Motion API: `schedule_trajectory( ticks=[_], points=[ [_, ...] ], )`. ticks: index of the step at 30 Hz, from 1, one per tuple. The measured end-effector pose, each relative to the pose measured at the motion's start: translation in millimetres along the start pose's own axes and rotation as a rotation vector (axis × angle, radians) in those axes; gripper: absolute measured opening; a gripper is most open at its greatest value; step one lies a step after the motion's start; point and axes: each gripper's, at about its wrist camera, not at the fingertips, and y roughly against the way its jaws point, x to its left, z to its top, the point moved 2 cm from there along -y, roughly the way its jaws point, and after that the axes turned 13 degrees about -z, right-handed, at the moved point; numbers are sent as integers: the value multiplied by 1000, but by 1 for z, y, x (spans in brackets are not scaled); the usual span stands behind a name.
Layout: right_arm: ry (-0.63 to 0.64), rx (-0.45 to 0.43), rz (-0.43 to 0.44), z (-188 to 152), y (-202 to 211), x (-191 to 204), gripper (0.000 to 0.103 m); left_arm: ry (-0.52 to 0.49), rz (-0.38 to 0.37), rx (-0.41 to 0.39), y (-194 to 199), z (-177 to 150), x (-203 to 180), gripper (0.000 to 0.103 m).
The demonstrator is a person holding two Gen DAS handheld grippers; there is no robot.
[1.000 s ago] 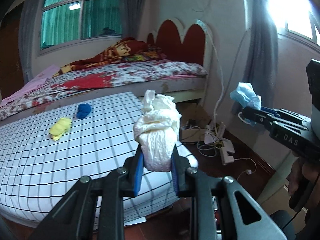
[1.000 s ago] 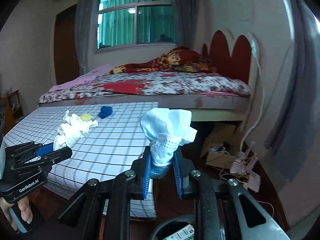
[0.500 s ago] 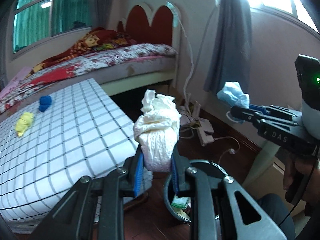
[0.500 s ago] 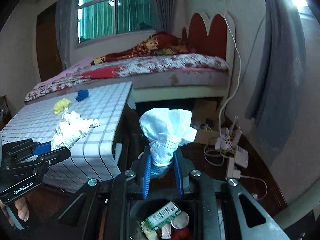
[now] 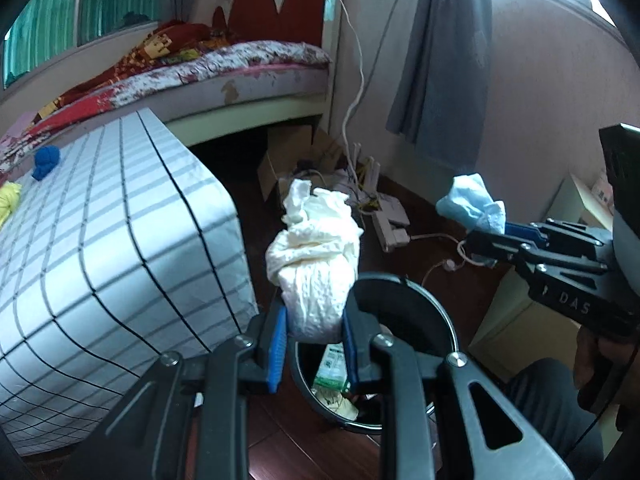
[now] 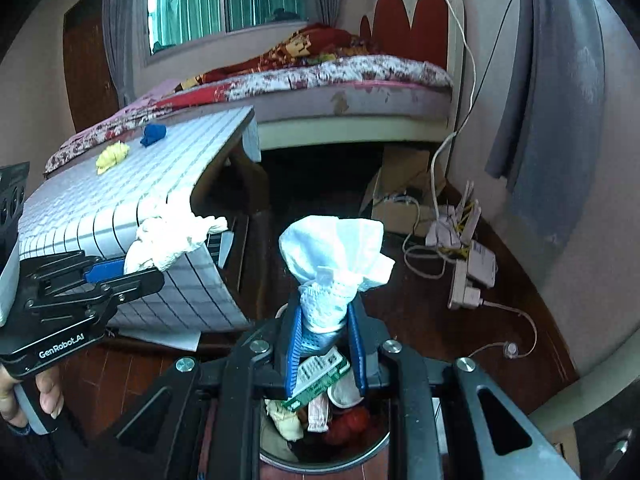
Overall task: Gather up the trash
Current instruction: 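Carry the white tissue and light blue mask over the black bin, then open both tools to drop the tissue and mask into the bin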
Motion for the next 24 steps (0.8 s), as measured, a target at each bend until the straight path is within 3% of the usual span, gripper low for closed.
schedule_trajectory(
  ticks=[10, 24],
  points=[
    [19, 100, 9, -28, -33, 1, 23, 9, -37, 103, -33, -21, -6, 25],
    [38, 189, 11, -49, -61, 1, 23, 11, -68, 177, -60, -30, -8, 26]
  ],
)
